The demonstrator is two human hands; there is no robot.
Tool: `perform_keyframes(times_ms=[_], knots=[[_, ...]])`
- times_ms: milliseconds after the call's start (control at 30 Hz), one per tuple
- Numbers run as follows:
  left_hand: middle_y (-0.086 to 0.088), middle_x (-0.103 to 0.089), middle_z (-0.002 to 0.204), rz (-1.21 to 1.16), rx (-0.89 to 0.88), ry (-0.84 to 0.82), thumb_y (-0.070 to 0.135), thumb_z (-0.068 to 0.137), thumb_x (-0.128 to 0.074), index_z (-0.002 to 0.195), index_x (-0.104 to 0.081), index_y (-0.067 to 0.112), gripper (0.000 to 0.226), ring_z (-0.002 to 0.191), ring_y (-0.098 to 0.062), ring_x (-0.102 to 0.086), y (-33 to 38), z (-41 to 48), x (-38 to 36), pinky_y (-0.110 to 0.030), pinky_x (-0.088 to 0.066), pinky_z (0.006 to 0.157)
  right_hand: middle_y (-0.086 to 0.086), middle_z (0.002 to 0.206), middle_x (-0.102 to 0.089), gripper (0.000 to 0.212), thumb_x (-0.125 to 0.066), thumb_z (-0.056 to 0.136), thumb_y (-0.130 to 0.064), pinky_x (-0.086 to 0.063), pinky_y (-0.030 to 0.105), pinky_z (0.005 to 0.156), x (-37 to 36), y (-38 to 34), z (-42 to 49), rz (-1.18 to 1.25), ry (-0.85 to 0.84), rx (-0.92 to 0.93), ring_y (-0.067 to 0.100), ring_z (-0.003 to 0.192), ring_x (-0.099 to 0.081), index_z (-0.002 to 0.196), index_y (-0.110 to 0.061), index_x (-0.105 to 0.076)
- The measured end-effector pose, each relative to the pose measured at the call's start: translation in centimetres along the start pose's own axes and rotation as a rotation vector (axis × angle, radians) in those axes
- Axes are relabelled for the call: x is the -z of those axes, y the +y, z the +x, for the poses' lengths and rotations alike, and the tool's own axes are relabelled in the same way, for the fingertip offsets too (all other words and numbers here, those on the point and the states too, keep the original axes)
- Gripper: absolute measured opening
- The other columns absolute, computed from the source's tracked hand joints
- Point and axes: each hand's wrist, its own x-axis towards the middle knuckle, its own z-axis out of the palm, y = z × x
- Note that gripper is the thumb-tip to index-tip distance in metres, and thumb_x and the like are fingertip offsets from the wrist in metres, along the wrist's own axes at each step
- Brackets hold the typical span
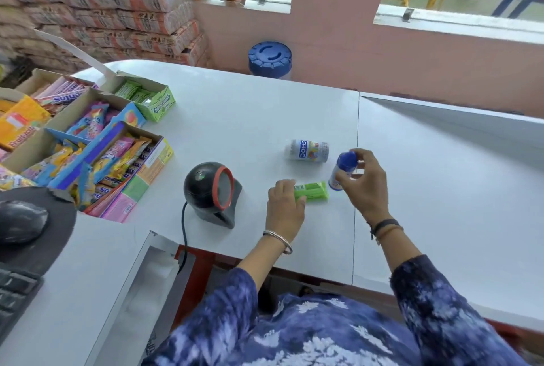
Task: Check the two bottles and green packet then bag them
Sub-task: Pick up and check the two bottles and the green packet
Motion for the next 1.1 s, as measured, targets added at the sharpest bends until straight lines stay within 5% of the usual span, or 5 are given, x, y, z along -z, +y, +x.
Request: perform_keyframes(times_ms=[167, 400, 600, 733, 1100], knots=[[-0.012, -0.04, 0.131, 0.219, 0.062, -0.057, 0.029, 0.085, -0.058, 0.125, -0.048, 0.01, 0.045, 0.118, -0.032, -0.037, 0.1, 1.7, -0.9, -0.04, -0.038, 0.095, 0.005, 0.113, -0.061, 0.045, -0.066, 0.072, -0.01, -0.055, 0.05, 0.078, -0.5, 3.3, 2.0, -0.028, 0.017, -0.026, 0.024, 0.094, -0.059, 0.115, -0.013, -0.053], [-0.006, -0.06, 0.087, -0.268, 0.113, -0.099, 0.012, 0.074, -0.07, 0.086, -0.055, 0.014, 0.02, 0.08, -0.022, -0.055, 0.3, 2.0, 0.2, -0.021, -0.043, 0.066, 0.01, 0.102, -0.049, 0.048, -0.075, 0.075, -0.021, -0.034, 0.02, 0.08, -1.5, 3.9, 0.5, -0.149, 0.181, 0.124, 0.016, 0.087, -0.046, 0.112, -0.005, -0.049], [-0.003, -0.06, 0.075, -0.811, 0.249, -0.161, -0.001, 0.077, -0.066, 0.081, -0.058, 0.016, 0.02, 0.068, -0.015, -0.055, 1.6, 1.0, 1.6, -0.022, -0.049, 0.061, 0.0, 0.079, -0.065, 0.002, -0.063, 0.087, -0.016, -0.044, 0.022, 0.06, -1.6, 3.0, -2.7, 0.314, -0.305, -0.192, 0.009, 0.064, -0.058, 0.089, -0.017, -0.063], [0.003, -0.067, 0.072, -1.09, 0.308, -0.115, -0.003, 0.079, -0.064, 0.082, -0.06, 0.013, 0.017, 0.065, -0.01, -0.062, 2.8, 0.4, 2.6, -0.016, -0.051, 0.058, 0.001, 0.078, -0.069, 0.011, -0.065, 0.084, -0.009, -0.049, 0.019, 0.056, -0.1, 1.0, -1.9, 0.657, -0.359, -0.293, 0.009, 0.059, -0.06, 0.094, -0.011, -0.066], [-0.008, -0.062, 0.085, -1.625, 0.536, 0.239, 0.015, 0.097, -0.038, 0.097, -0.057, 0.008, 0.02, 0.075, -0.014, -0.063, 0.9, -2.1, 4.8, -0.02, -0.056, 0.059, 0.0, 0.076, -0.074, 0.01, -0.067, 0.081, -0.007, -0.058, 0.025, 0.066, -4.8, -5.0, -5.3, 0.421, -0.497, -0.005, 0.01, 0.068, -0.067, 0.086, -0.013, -0.073]])
